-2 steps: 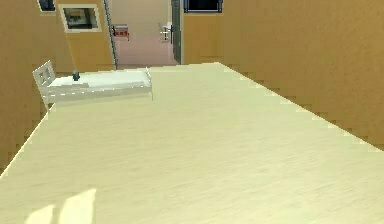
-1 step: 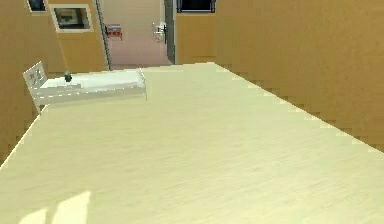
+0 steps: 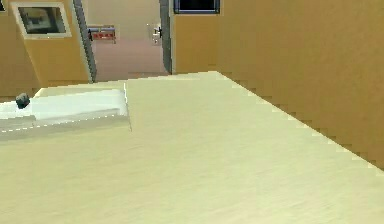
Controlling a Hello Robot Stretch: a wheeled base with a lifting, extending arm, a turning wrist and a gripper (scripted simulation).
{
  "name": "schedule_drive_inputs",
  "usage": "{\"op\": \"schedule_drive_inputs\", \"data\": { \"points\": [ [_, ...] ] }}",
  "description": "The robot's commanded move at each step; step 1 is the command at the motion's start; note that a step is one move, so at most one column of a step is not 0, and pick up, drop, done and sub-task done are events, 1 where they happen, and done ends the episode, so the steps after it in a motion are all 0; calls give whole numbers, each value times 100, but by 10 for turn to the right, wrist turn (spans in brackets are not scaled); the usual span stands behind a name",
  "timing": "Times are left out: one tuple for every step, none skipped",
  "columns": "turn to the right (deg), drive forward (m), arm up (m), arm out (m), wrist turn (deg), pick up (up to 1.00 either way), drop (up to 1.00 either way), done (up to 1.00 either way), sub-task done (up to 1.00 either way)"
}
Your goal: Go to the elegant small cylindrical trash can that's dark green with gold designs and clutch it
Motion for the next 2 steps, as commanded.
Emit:
{"op": "schedule_drive_inputs", "data": {
  "points": [
    [30, 0, 0, 0, 0, 0, 0, 0, 0],
    [0, 100, 0, 0, 0, 0, 0, 0, 0]
  ]
}}
